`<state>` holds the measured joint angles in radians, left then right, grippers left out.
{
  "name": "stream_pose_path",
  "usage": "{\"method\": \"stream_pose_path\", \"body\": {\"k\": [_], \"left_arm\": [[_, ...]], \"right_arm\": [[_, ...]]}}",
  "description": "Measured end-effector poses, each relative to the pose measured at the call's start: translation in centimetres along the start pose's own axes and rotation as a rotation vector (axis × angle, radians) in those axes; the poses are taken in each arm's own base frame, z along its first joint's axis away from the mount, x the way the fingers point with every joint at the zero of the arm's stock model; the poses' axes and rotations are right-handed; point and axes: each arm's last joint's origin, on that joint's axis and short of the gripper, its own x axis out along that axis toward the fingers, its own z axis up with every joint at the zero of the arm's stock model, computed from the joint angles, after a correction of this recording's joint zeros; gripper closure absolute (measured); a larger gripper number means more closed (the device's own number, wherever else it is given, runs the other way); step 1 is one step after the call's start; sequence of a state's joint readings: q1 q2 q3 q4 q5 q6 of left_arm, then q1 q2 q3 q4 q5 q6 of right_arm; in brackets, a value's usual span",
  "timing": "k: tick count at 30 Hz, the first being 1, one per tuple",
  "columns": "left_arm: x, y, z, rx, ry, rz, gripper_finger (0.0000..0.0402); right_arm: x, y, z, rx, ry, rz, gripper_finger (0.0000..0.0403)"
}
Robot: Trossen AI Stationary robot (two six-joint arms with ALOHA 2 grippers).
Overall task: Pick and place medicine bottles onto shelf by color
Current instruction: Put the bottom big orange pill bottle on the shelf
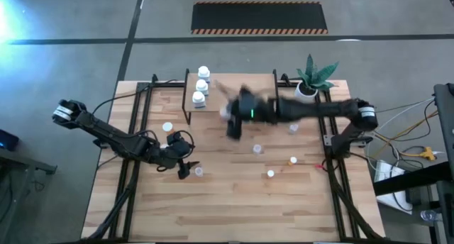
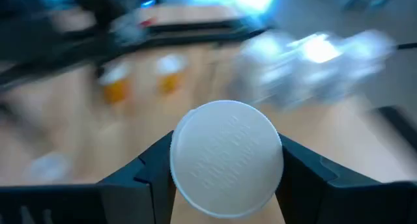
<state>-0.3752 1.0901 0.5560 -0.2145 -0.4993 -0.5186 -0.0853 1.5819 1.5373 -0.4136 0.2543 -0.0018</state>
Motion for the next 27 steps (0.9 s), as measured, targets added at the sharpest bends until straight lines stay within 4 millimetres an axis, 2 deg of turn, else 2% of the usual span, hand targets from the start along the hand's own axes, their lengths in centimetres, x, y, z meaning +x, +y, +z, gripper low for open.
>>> {"method": "stream_pose_path", "body": {"k": [3,6,8,11,14,18,22,27], "left_arm": [[0.0,-0.2,0.4,0.016,-0.038,-0.013,0.0088],[-0.1,-0.5,0.9,0.037,-0.09,-0.038,0.0088],[-0.1,-0.6,1.2,0.064,-0.114,-0.047,0.0088],[-0.1,-0.7,1.4,0.083,-0.134,-0.054,0.0088],[-0.1,-0.7,1.4,0.086,-0.139,-0.054,0.0088],[-0.1,-0.7,1.4,0.085,-0.142,-0.052,0.0088],[-0.1,-0.7,1.4,0.085,-0.142,-0.051,0.0088],[-0.1,-0.7,1.4,0.084,-0.142,-0.051,0.0088]], "right_arm": [[1.1,-5.2,1.5,0.027,0.014,-0.067,0.0215],[3.0,-10.0,1.9,0.071,0.057,-0.075,0.0215],[4.2,-12.6,2.0,0.091,0.079,-0.11,0.0215],[6.0,-15.3,2.0,0.101,0.121,-0.136,0.0215],[7.7,-16.9,1.7,0.117,0.171,-0.146,0.0215],[9.3,-17.9,1.2,0.127,0.233,-0.111,0.0215],[10.4,-18.1,0.7,0.131,0.273,-0.098,0.0215],[10.5,-18.0,0.3,0.136,0.302,-0.093,0.0215]]}}
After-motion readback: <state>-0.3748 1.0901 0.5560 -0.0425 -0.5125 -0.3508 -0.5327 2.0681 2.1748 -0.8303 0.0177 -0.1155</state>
